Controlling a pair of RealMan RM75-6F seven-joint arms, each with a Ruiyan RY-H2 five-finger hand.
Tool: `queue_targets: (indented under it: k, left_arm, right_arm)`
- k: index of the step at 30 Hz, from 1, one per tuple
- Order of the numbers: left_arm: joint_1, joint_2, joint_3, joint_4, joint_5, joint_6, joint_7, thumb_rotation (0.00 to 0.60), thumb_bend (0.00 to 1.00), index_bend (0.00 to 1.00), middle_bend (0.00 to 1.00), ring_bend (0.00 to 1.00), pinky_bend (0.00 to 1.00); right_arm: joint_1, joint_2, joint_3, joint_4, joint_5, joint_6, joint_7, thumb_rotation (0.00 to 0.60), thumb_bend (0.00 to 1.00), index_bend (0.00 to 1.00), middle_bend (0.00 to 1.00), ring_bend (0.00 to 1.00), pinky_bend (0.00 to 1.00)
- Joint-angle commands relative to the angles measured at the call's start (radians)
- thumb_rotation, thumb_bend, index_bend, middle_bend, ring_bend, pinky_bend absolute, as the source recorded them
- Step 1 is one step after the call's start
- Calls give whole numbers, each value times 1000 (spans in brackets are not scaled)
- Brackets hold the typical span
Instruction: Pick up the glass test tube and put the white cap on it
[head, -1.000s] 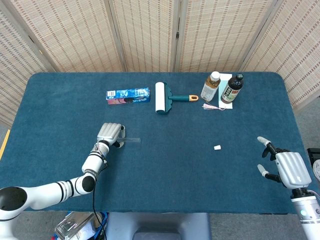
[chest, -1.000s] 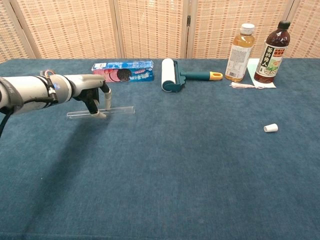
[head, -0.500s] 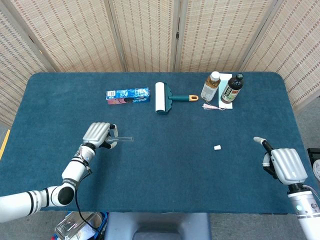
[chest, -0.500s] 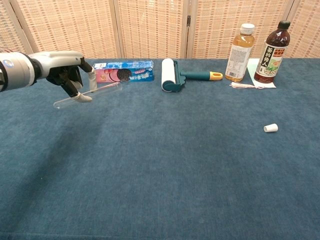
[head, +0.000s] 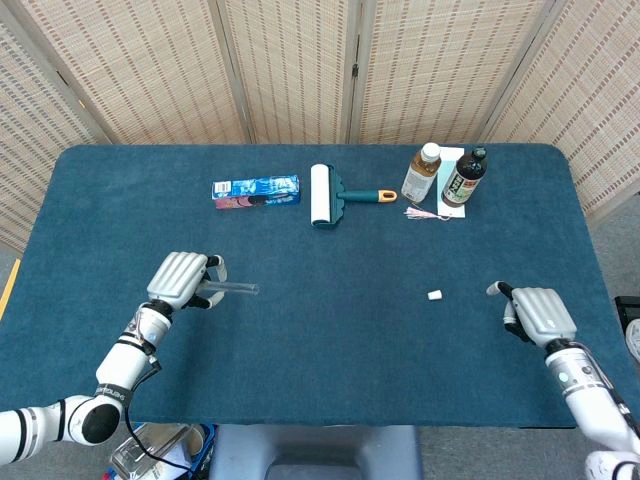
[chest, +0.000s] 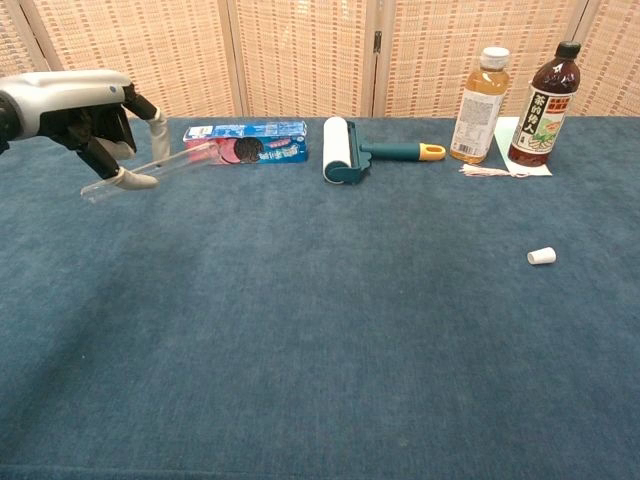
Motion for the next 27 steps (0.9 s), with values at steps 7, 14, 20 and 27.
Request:
queue_targets:
  k: [7, 14, 20, 27]
  left_arm:
    - [26, 11, 28, -16, 30, 18, 19, 600, 453, 667, 1000, 1000, 1000]
    - [36, 6, 38, -20, 37, 21, 31, 600, 452, 667, 1000, 1000, 1000]
    - [43, 1, 46, -24, 47, 23, 39, 600, 452, 667, 1000, 1000, 1000]
    - [51, -5, 54, -23, 53, 21, 42, 600, 453, 667, 1000, 1000, 1000]
  right_arm:
    - [116, -163, 15, 164, 131, -126, -54, 600, 1000, 297, 1000, 1000, 1000]
    - [167, -243, 16, 238, 176, -171, -62, 600, 1000, 297, 1000, 1000, 1000]
    - [197, -288, 10, 281, 192, -192, -67, 600, 1000, 297, 1000, 1000, 1000]
    - [208, -297, -2, 293, 210, -190, -73, 600, 1000, 297, 1000, 1000, 1000]
